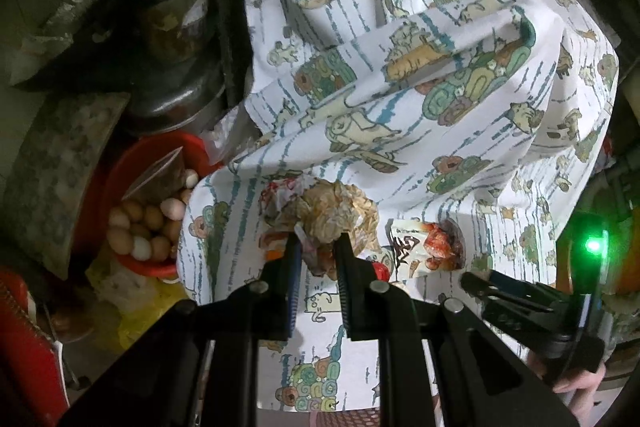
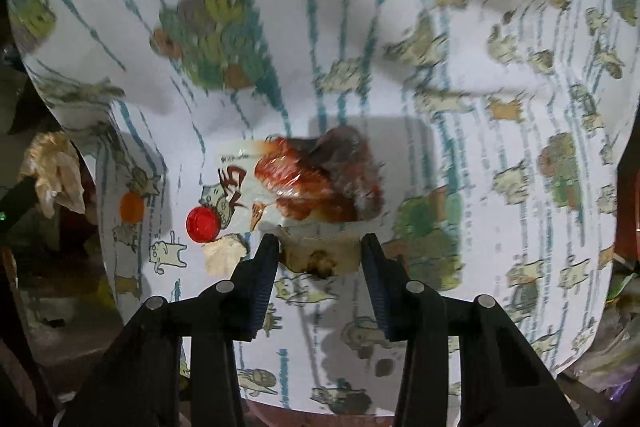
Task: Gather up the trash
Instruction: 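Grasp the crumpled gold foil wrapper with the left gripper while the right gripper grasps a beige bread scrap, then carry both held scraps over the pink basket and open both grippers, then move both grippers back over the scraps on the table, then grasp the orange bottle cap with the left gripper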
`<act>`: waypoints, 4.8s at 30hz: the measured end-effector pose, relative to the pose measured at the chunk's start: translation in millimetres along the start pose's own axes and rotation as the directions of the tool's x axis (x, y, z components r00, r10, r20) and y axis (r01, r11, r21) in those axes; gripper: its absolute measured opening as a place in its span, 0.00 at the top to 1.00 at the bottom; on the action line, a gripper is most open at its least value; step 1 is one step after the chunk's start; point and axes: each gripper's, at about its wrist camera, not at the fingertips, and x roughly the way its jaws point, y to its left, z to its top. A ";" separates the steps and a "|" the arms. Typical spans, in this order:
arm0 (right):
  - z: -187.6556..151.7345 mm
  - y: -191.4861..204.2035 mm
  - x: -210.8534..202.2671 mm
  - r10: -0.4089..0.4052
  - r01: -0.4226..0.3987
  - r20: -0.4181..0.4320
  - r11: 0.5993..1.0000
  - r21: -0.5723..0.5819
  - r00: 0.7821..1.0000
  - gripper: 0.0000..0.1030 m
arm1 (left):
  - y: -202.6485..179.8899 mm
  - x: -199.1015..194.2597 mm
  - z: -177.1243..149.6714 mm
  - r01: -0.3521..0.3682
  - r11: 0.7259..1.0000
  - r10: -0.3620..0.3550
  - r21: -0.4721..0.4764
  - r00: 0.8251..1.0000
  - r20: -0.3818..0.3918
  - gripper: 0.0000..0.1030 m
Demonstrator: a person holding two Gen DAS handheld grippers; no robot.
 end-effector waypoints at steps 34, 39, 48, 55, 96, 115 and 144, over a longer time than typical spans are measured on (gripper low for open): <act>-93.4 -57.1 -141.0 0.153 -0.147 0.160 0.988 -0.047 0.975 0.56 | -61.0 -82.2 -122.4 0.087 0.996 -0.087 0.025 0.996 0.014 0.85; -118.1 -57.7 -119.7 0.154 -0.153 0.101 0.988 -0.008 0.983 0.56 | -64.7 -58.8 -155.8 0.088 0.996 -0.085 0.030 0.994 -0.071 0.85; -147.3 -61.1 -54.3 0.123 -0.122 -0.049 0.992 0.024 0.991 0.56 | -69.3 10.9 -208.5 0.109 0.993 -0.090 0.041 0.943 -0.319 0.85; -165.9 -65.6 6.3 0.085 -0.085 -0.185 0.996 0.011 0.979 0.56 | -72.3 64.1 -241.7 0.072 0.995 -0.034 0.063 0.886 -0.463 0.85; -90.1 -50.4 -109.9 -0.041 0.080 0.297 0.989 -0.120 0.954 0.19 | -32.0 -84.1 -71.5 -0.144 0.987 0.135 0.067 0.983 0.122 0.00; -26.2 -38.3 -74.2 -0.059 0.105 0.266 0.982 -0.159 0.962 0.18 | 12.3 87.0 -13.9 -0.077 0.997 0.077 0.009 0.961 -0.266 0.44; -3.2 14.3 -19.7 0.057 -0.044 0.070 0.983 -0.176 0.996 0.18 | 13.8 16.9 -6.1 -0.063 0.998 0.061 -0.029 0.996 -0.066 0.73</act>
